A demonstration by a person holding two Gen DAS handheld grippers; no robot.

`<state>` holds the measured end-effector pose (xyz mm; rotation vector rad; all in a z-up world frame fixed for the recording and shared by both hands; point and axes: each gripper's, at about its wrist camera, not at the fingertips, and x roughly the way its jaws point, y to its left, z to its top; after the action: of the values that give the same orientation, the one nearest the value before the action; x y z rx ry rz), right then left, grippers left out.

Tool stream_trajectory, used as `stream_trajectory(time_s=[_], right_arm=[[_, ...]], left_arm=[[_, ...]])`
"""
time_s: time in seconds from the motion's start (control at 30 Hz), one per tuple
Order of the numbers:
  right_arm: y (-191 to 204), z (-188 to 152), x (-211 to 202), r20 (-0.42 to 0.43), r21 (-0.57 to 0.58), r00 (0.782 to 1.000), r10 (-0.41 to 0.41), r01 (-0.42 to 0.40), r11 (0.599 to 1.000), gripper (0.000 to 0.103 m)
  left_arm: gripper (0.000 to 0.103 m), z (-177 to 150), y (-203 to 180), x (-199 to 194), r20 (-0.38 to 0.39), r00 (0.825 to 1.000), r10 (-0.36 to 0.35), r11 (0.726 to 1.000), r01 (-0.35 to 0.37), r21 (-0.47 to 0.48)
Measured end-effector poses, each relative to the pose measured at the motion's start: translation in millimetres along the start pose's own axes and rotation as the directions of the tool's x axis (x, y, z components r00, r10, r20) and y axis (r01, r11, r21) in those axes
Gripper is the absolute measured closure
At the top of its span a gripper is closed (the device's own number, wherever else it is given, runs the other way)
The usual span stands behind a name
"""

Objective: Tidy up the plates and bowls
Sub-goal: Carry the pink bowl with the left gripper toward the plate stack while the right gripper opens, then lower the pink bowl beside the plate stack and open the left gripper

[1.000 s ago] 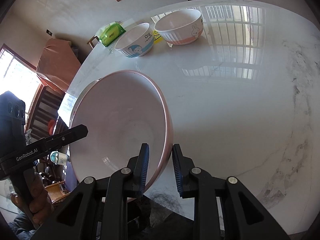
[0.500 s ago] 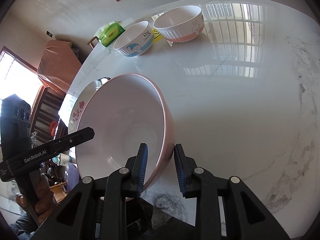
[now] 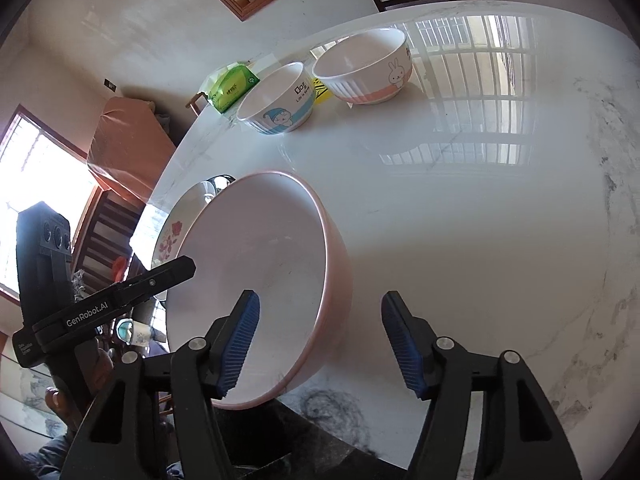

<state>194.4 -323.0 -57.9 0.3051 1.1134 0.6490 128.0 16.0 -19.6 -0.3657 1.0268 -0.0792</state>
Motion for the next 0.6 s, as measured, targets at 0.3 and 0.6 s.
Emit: stream_trajectory(time_s=[0.3,0.6], right_arm=[[-45.3,10.0,-21.9,0.224,-0.017,0.937,-0.267,0.278,0.96,0.029],[-102.4,8.8,-13.6,0.204,0.116,0.954,-0.22,0.2,0.973,0.029]], left_arm=[[0.061,4.9,15.1,-7.0,0.034,0.998,-0.052,0.998,0.053,-0.038],[0.061,12.1,13.4,-0.6,0.024,0.998,-0.054,0.998,0.055,-0.03]])
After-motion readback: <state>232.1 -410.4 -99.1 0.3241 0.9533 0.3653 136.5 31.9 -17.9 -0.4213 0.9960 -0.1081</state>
